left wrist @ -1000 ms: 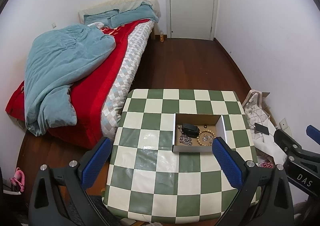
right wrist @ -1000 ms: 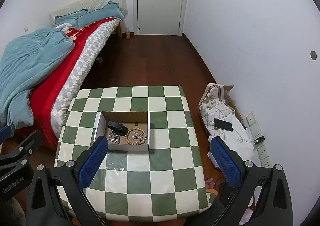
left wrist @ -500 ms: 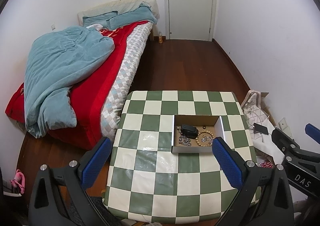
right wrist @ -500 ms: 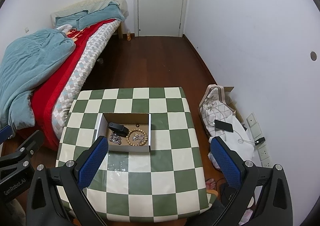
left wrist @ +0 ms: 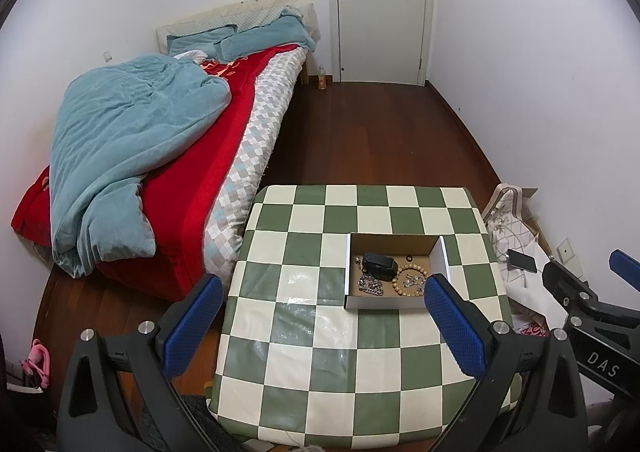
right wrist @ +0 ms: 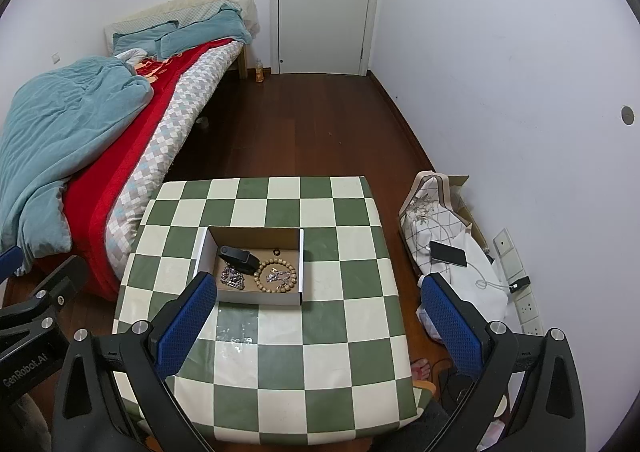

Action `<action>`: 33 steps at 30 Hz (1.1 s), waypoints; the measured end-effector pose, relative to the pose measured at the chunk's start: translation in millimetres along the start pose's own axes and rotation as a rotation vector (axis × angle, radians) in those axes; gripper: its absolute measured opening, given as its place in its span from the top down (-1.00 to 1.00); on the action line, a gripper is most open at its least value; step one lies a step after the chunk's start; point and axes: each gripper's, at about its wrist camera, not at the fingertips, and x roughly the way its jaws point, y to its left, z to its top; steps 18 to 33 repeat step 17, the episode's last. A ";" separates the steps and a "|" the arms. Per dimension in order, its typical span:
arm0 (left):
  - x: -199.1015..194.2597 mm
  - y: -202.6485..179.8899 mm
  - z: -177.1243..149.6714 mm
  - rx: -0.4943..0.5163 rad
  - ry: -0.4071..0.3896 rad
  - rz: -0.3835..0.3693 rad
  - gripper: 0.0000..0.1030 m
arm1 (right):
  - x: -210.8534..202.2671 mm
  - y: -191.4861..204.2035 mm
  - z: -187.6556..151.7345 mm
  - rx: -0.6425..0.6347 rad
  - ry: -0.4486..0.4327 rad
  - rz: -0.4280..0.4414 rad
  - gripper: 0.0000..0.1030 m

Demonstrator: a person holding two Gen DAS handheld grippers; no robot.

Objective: Organize jewelry

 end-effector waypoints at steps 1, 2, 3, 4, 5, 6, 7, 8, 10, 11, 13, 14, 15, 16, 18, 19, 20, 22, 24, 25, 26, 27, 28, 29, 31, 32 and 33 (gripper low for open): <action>-0.3 0.5 0.3 0.001 0.000 -0.001 -1.00 | -0.6 -0.3 0.4 0.000 -0.001 0.000 -1.00; -0.4 0.4 0.4 0.001 0.000 -0.001 -1.00 | -0.1 0.1 -0.1 -0.001 -0.001 -0.001 -1.00; -0.4 0.4 0.4 0.001 0.000 0.000 -1.00 | 0.0 0.1 0.0 0.000 0.000 0.000 -1.00; -0.4 0.5 0.2 0.001 0.000 0.000 -1.00 | -0.2 -0.1 0.1 0.000 0.000 0.001 -1.00; -0.5 0.5 0.2 0.001 0.000 -0.002 -1.00 | -0.1 0.2 0.0 0.000 0.000 0.000 -1.00; -0.4 0.4 0.2 0.000 -0.001 0.000 -1.00 | -0.1 0.2 -0.1 -0.001 0.000 -0.001 -1.00; -0.4 0.3 0.1 0.000 -0.001 0.002 -1.00 | -0.4 0.0 0.0 0.000 0.000 0.000 -1.00; -0.8 0.7 0.7 0.001 -0.001 0.001 -1.00 | -0.8 -0.2 0.2 0.000 0.000 0.001 -1.00; -0.8 0.7 0.6 0.001 0.000 0.002 -1.00 | -0.3 0.0 -0.1 0.000 0.000 0.001 -1.00; -0.9 0.7 0.6 0.001 -0.002 0.004 -1.00 | -0.1 0.2 -0.4 0.000 0.000 0.000 -1.00; -1.4 1.5 0.6 -0.002 -0.001 -0.001 -1.00 | -0.2 0.1 -0.3 0.000 0.000 -0.001 -1.00; -2.0 2.6 0.3 -0.007 -0.001 -0.004 -1.00 | 0.0 0.0 -0.5 0.000 0.000 0.001 -1.00; -2.7 3.5 0.1 -0.011 -0.004 -0.007 -1.00 | -1.4 1.2 -0.2 -0.003 0.001 0.001 -1.00; -3.4 3.7 0.1 -0.012 -0.005 -0.010 -1.00 | -2.5 1.8 0.3 -0.004 0.000 0.000 -1.00; -3.9 3.9 0.1 -0.011 -0.006 -0.011 -1.00 | -3.3 2.8 1.2 -0.006 0.000 0.000 -1.00; -3.9 3.9 0.1 -0.011 -0.006 -0.011 -1.00 | -3.3 2.8 1.2 -0.006 0.000 0.000 -1.00; -3.9 3.9 0.1 -0.011 -0.006 -0.011 -1.00 | -3.3 2.8 1.2 -0.006 0.000 0.000 -1.00; -3.9 3.9 0.1 -0.011 -0.006 -0.011 -1.00 | -3.3 2.8 1.2 -0.006 0.000 0.000 -1.00; -3.9 3.9 0.1 -0.011 -0.006 -0.011 -1.00 | -3.3 2.8 1.2 -0.006 0.000 0.000 -1.00; -3.9 3.9 0.1 -0.011 -0.006 -0.011 -1.00 | -3.3 2.8 1.2 -0.006 0.000 0.000 -1.00; -3.9 3.9 0.1 -0.011 -0.006 -0.011 -1.00 | -3.3 2.8 1.2 -0.006 0.000 0.000 -1.00; -3.9 3.9 0.1 -0.011 -0.006 -0.011 -1.00 | -3.3 2.8 1.2 -0.006 0.000 0.000 -1.00; -3.9 3.9 0.1 -0.011 -0.006 -0.011 -1.00 | -3.3 2.8 1.2 -0.006 0.000 0.000 -1.00; -3.9 3.9 0.1 -0.011 -0.006 -0.011 -1.00 | -3.3 2.8 1.2 -0.006 0.000 0.000 -1.00; -3.9 3.9 0.1 -0.011 -0.006 -0.011 -1.00 | -3.3 2.8 1.2 -0.006 0.000 0.000 -1.00; -3.9 3.9 0.1 -0.011 -0.006 -0.011 -1.00 | -3.3 2.8 1.2 -0.006 0.000 0.000 -1.00; -3.9 3.9 0.1 -0.011 -0.006 -0.011 -1.00 | -3.3 2.8 1.2 -0.006 0.000 0.000 -1.00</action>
